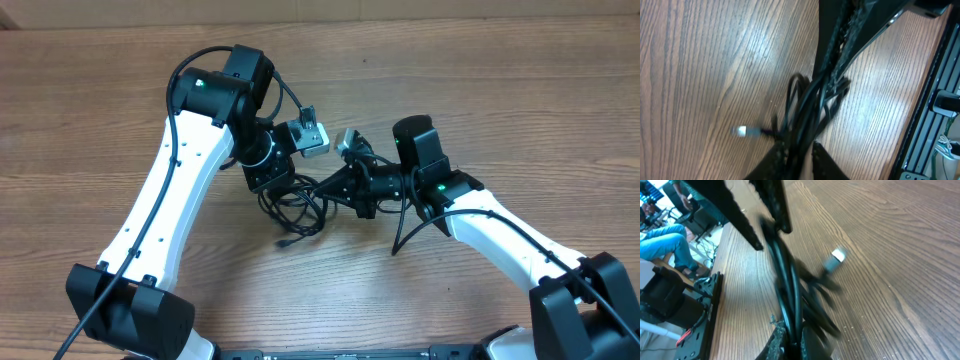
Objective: Untangle cables
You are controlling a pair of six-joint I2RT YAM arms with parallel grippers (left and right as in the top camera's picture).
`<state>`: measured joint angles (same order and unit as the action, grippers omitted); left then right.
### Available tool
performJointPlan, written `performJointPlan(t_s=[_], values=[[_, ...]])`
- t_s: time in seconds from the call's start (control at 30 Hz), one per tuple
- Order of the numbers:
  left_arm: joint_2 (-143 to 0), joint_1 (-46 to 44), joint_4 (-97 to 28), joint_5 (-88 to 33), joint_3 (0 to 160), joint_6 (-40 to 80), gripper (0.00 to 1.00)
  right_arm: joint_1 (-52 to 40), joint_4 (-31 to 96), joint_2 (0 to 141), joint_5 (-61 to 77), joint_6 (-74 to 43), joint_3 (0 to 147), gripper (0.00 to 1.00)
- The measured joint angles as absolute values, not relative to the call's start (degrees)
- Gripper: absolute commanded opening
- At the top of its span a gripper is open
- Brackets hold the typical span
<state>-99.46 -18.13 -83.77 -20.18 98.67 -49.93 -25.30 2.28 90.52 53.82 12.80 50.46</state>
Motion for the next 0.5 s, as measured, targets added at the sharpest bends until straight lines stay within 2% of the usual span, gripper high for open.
performJointPlan(t_s=[0.13, 0.2, 0.27, 0.3, 0.5], values=[[-99.5, -18.1, -83.8, -20.4, 98.7, -50.0, 0.27, -25.3, 2.6, 90.5, 53.0, 11.6, 50.5, 0.04], [-99.5, -18.1, -83.8, -20.5, 98.7, -50.0, 0.42, -25.3, 2.6, 90.5, 51.8, 10.2, 50.5, 0.04], [-99.5, -18.1, -83.8, -20.7, 98.7, -50.2, 0.87, -25.3, 2.5, 90.5, 50.9, 9.2, 50.5, 0.04], [-99.5, -18.1, -83.8, -20.8, 98.7, -50.1, 0.99, -25.3, 2.5, 90.5, 50.6, 8.8, 50.5, 0.04], [-99.5, -18.1, -83.8, -20.9, 98.7, -49.3, 1.0, -25.3, 2.5, 90.5, 49.8, 7.0, 50.5, 0.04]])
